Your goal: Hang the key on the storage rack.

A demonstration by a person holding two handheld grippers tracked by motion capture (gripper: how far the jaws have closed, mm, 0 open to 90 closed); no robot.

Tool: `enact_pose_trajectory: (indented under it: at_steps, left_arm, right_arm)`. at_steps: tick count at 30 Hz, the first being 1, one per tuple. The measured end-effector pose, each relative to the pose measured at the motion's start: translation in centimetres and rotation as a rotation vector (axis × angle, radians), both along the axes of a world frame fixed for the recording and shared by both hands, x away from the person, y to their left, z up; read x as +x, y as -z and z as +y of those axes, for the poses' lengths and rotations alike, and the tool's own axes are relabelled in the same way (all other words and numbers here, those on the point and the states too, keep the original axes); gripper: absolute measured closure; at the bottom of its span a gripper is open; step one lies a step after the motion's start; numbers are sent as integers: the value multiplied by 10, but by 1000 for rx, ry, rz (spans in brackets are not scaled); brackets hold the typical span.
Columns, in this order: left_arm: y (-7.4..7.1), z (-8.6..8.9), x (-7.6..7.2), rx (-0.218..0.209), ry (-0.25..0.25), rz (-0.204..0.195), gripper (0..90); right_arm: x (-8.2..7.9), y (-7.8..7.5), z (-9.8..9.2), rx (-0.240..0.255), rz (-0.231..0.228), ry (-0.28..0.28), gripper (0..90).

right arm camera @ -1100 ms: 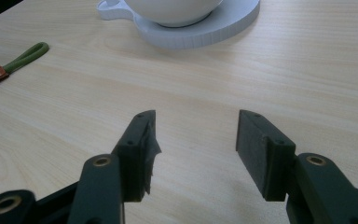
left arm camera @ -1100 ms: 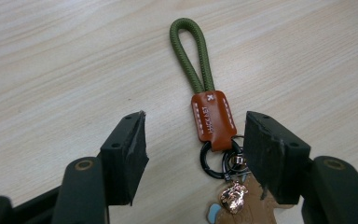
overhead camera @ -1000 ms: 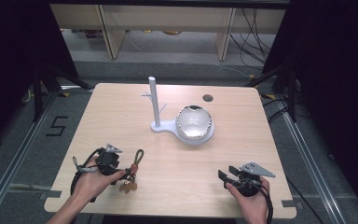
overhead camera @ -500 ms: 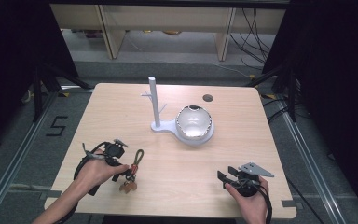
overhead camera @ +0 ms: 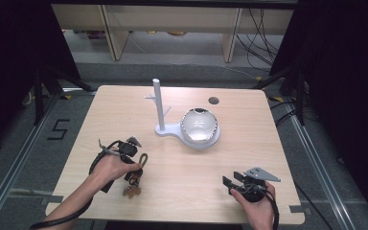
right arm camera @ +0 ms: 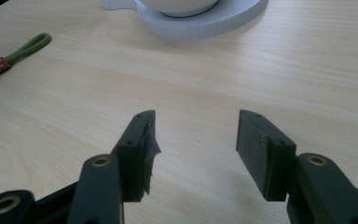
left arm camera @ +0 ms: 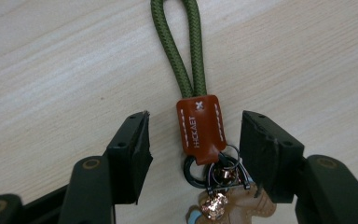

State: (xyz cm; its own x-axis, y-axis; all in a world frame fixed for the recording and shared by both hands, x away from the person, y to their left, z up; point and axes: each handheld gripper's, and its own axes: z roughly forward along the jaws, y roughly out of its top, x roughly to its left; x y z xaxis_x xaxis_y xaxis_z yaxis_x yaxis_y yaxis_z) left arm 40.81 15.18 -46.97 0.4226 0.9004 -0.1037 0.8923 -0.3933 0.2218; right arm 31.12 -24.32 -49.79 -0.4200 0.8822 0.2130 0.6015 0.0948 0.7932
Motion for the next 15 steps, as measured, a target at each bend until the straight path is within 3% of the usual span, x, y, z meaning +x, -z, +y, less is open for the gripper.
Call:
enact_pose_trajectory:
  at_steps: [2, 4, 7, 12, 15]
  left_arm:
    - [2, -2, 3, 15, 12, 27, 434]
    - [4, -3, 2, 16, 14, 19, 440]
    - [6, -6, 3, 35, 22, 42, 469]
    - [9, -9, 5, 43, 34, 12, 489]
    - [11, -11, 6, 52, 34, 23, 499]
  right_arm:
    - [0, 0, 0, 0, 1, 1, 481]
    - [0, 0, -1, -2, 1, 2, 481]
    - [0, 0, -1, -1, 2, 0, 481]
    - [0, 0, -1, 3, 4, -1, 481]
    - [0, 0, 0, 2, 4, -2, 481]
